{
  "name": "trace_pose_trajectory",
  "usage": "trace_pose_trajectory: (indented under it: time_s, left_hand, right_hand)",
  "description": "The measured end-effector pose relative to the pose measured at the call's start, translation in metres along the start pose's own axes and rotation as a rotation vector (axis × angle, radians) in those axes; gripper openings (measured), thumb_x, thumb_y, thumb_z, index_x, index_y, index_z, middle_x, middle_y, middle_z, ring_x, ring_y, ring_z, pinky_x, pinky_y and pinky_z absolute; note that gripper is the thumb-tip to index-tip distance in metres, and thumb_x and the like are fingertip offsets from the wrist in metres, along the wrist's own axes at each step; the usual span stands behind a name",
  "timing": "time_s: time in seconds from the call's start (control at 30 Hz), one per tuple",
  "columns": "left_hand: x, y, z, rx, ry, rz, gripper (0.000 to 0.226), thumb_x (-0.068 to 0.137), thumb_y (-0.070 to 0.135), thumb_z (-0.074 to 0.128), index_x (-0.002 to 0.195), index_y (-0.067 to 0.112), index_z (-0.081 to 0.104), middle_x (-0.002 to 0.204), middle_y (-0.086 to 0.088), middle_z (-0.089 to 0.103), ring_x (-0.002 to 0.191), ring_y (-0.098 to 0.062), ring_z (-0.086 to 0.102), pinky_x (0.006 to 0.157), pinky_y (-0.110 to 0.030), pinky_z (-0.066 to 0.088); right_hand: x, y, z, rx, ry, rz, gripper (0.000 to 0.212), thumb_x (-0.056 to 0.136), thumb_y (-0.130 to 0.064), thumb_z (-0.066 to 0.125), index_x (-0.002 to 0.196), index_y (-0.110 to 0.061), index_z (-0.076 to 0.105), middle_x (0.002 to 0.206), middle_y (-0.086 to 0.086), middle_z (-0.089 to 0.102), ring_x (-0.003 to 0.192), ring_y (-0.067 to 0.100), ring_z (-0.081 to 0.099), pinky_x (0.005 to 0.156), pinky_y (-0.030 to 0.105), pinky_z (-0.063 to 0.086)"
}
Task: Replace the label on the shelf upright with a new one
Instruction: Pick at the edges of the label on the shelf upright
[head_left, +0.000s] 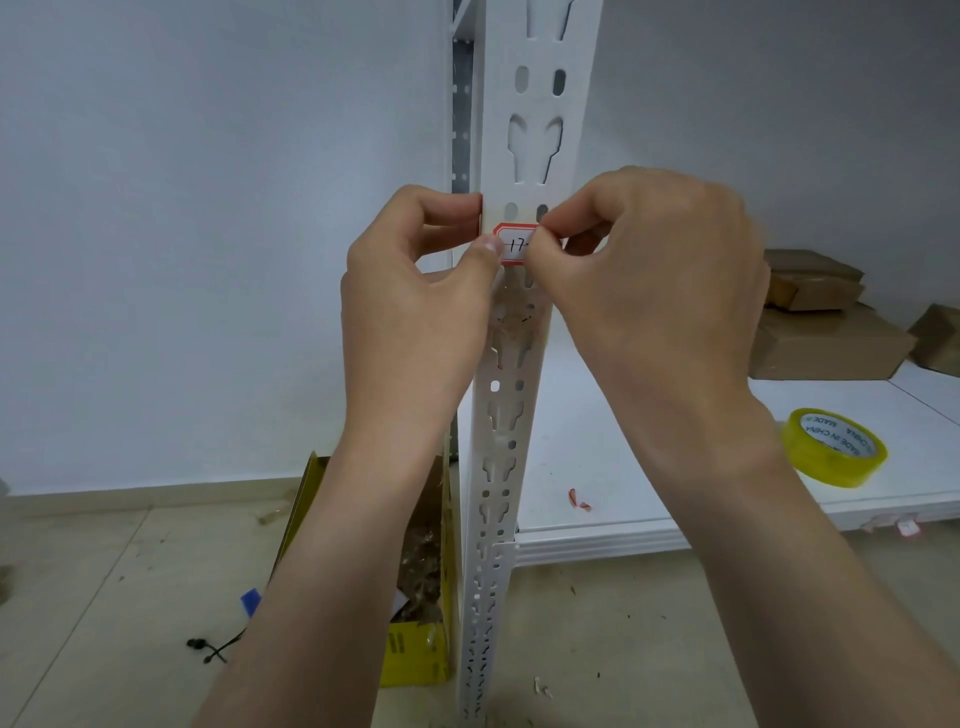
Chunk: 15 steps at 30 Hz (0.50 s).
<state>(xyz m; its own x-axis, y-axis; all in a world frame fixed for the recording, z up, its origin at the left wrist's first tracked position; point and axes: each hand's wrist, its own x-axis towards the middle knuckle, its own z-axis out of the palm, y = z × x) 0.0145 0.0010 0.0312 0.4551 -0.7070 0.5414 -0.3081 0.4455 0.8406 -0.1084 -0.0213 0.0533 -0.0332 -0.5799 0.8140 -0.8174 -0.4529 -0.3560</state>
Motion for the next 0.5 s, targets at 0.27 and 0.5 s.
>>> trace_pose_trajectory:
  time_s: [0.27, 0.5]
  left_hand:
    - [-0.0005, 0.0009, -0.0001, 0.003, -0.003, -0.011, 0.014, 0.094, 0.024, 0.076, 0.106, 0.029, 0.069, 0.110, 0.016, 0.073, 0.107, 0.000, 0.068, 0.085, -0.046, 0.065]
    - [-0.0004, 0.0004, 0.0001, 0.004, -0.007, -0.015, 0.013, 0.095, 0.023, 0.075, 0.106, 0.029, 0.069, 0.111, 0.015, 0.074, 0.107, -0.002, 0.069, 0.086, -0.045, 0.065]
  right_hand:
    - [0.0007, 0.0009, -0.0018, 0.056, 0.010, 0.013, 0.016, 0.092, -0.044, 0.068, 0.093, -0.031, 0.078, 0.085, -0.014, 0.075, 0.079, 0.012, 0.067, 0.076, 0.031, 0.055]
    - [-0.0080, 0.0090, -0.0028, 0.103, 0.054, -0.045, 0.019, 0.092, -0.043, 0.069, 0.094, -0.029, 0.081, 0.086, -0.011, 0.079, 0.072, 0.015, 0.071, 0.071, 0.038, 0.060]
